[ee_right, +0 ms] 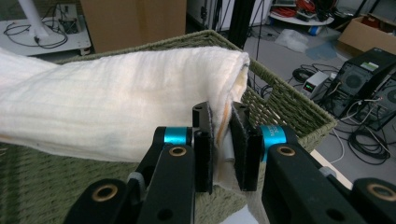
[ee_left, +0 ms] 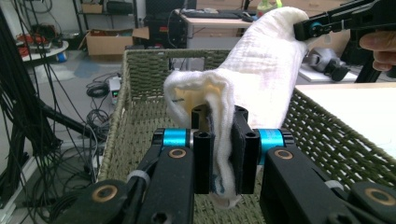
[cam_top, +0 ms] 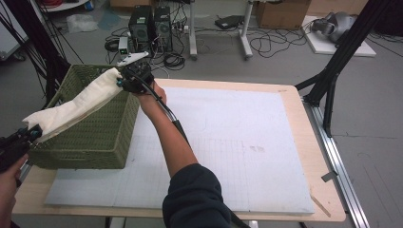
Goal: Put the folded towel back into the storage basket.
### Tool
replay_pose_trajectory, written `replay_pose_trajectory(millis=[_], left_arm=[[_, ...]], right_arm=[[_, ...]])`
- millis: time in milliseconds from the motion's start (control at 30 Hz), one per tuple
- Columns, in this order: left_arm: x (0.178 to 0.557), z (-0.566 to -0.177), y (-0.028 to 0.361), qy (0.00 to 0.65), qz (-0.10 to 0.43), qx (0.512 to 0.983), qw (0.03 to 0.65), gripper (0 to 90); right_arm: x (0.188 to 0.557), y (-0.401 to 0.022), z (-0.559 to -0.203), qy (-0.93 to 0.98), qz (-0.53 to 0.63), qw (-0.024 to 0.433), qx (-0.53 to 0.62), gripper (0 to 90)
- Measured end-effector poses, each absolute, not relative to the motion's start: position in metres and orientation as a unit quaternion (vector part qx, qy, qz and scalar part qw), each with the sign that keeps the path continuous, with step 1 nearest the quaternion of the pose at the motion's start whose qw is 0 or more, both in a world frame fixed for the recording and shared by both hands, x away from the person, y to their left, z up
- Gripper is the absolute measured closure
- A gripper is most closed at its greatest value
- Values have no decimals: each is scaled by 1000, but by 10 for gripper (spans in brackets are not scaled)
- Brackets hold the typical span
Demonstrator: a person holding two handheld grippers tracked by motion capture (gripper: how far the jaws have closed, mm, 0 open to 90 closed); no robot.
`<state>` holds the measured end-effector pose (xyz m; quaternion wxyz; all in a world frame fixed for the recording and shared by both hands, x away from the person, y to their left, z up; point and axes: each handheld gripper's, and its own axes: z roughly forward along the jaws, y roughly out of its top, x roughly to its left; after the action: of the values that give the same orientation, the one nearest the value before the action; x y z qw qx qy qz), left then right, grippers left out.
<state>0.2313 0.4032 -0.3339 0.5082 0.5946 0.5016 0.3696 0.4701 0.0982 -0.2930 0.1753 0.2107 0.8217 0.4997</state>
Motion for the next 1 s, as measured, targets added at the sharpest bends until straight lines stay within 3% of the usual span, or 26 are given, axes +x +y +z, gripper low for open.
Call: replay_pose_trajectory(millis=[300, 333, 400, 500, 867, 933, 1000], left_arm=[[248, -338, 411, 524, 360, 608, 476, 778], [252, -339, 413, 531, 352, 613, 467, 730], [256, -340, 414, 544, 342, 609, 464, 469], [249, -338, 413, 535, 374, 597, 466, 332], [243, -328, 386, 489, 361, 598, 522, 288], [247, -328, 376, 486, 347, 601, 531, 262], [252, -328, 365, 483, 333, 603, 541, 174]], right_arm=[[476, 114, -305, 828, 480, 187, 221, 792], [477, 116, -307, 831, 471, 195, 222, 733], [478, 119, -312, 831, 458, 212, 232, 515], [478, 115, -310, 829, 462, 211, 235, 490], [466, 52, -281, 813, 488, 217, 232, 403], [463, 36, -278, 808, 497, 212, 234, 364], [459, 19, -278, 808, 496, 210, 238, 344]])
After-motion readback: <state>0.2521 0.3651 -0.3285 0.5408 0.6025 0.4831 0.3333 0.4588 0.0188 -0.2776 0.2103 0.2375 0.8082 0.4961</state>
